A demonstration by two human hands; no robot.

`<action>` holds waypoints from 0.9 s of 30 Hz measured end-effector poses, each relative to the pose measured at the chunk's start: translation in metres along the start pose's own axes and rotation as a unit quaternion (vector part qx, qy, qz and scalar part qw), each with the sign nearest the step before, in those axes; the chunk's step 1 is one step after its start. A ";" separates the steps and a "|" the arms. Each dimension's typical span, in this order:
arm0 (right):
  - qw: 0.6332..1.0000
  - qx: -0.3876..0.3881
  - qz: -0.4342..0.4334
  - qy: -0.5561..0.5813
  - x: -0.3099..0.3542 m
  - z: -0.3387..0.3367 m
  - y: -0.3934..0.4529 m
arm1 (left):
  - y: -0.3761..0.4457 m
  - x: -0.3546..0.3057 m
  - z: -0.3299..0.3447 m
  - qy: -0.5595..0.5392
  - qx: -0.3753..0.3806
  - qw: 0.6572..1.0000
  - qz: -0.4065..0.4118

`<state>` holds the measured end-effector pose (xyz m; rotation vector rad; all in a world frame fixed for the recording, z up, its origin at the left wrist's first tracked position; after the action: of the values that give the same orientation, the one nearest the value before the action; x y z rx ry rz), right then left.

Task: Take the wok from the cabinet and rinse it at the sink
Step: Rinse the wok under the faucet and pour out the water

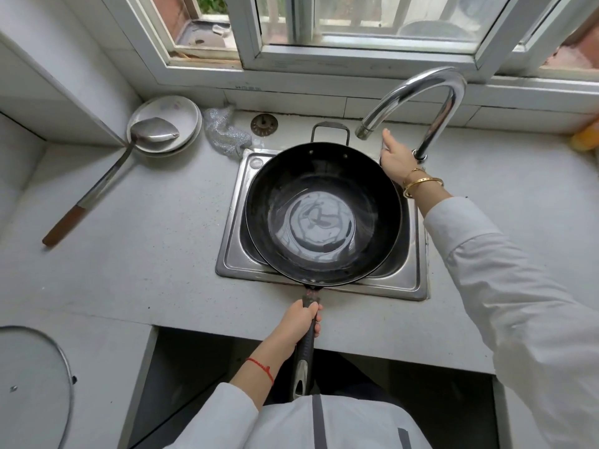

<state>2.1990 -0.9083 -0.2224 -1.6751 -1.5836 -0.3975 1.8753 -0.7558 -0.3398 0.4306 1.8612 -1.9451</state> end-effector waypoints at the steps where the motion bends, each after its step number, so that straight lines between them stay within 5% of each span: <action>1: 1.000 0.003 -0.001 -0.004 0.000 0.001 0.001 | 0.000 0.000 0.000 -0.001 -0.001 1.000 0.000; 20: 0.997 0.048 -0.012 -0.054 -0.002 0.008 0.012 | -0.007 -0.007 0.001 0.017 -0.008 1.000 0.010; 27: 0.995 -0.074 -0.044 0.053 -0.001 0.000 -0.026 | -0.006 -0.007 -0.001 0.014 -0.011 1.000 0.010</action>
<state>2.1746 -0.9112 -0.2155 -1.6690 -1.5848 -0.6520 1.8778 -0.7544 -0.3310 0.4711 1.8863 -1.9135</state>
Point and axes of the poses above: each hand's wrist, its own y-axis towards the middle knuckle, its own z-axis out of the palm, x = y × z, the point moved 7 cm from there along y, towards the middle knuckle, and after that the axes turned 6 degrees about y, right-handed, at the moved point
